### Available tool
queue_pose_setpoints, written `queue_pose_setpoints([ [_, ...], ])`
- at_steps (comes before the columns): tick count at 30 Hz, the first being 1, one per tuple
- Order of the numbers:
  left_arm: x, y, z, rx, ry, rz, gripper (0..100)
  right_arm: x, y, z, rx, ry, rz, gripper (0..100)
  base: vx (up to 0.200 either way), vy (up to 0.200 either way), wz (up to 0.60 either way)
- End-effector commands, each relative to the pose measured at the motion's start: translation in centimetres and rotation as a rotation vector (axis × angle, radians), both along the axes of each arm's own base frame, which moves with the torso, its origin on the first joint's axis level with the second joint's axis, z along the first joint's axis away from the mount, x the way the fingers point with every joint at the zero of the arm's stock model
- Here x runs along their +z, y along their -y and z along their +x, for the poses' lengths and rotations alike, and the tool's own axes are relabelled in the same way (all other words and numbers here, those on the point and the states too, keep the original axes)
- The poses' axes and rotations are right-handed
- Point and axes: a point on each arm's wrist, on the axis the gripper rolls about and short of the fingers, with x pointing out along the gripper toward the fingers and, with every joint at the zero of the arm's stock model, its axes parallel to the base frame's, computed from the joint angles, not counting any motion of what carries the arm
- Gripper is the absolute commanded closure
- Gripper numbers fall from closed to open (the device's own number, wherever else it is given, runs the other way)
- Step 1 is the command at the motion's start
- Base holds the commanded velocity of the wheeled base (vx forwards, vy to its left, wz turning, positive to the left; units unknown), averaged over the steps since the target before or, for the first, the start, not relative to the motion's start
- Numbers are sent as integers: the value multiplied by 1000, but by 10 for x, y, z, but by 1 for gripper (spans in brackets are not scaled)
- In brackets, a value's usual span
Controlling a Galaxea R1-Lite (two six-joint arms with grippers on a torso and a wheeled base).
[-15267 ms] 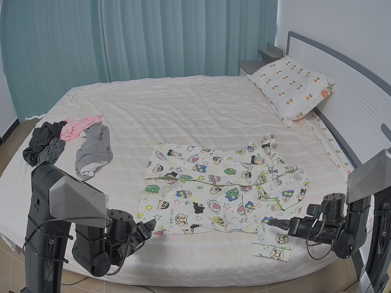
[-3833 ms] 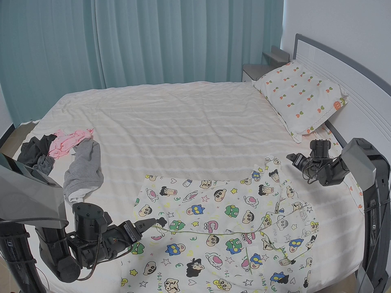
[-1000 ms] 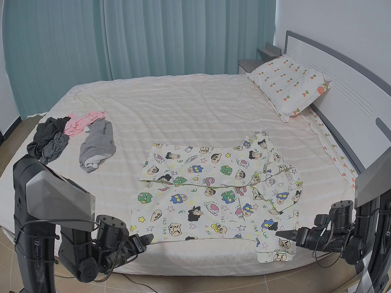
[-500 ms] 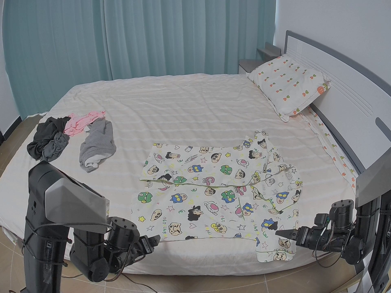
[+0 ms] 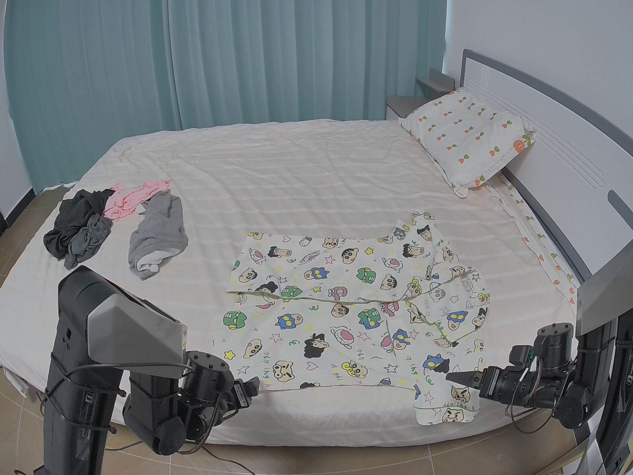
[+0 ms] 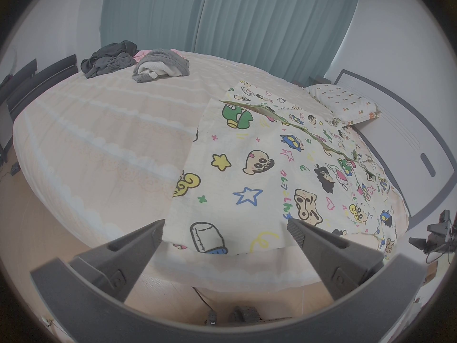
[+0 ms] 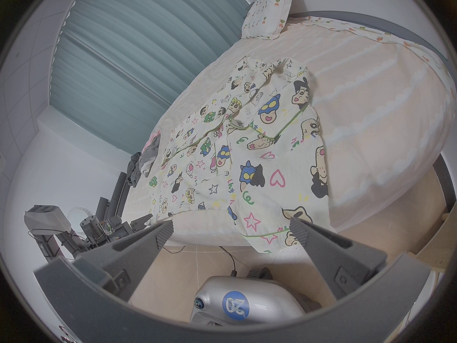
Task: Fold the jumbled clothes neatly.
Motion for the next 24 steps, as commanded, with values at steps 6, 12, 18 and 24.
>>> queue_pose_setpoints([
  [6,-1,1,1,-7,-2,1,0,0,0,-3,3,-7,-1,0,0,0,0],
  [12,-2,1,1,-12,-6,-1,100,0,0,-3,3,-7,-1,0,0,0,0],
  [18,-2,1,1,-23,-10,-10,100,0,0,-3,1,-9,-2,0,0,0,0],
  [24,-2,1,0,-16,-8,-8,100,-1,1,-3,-1,-11,-4,0,0,0,0],
])
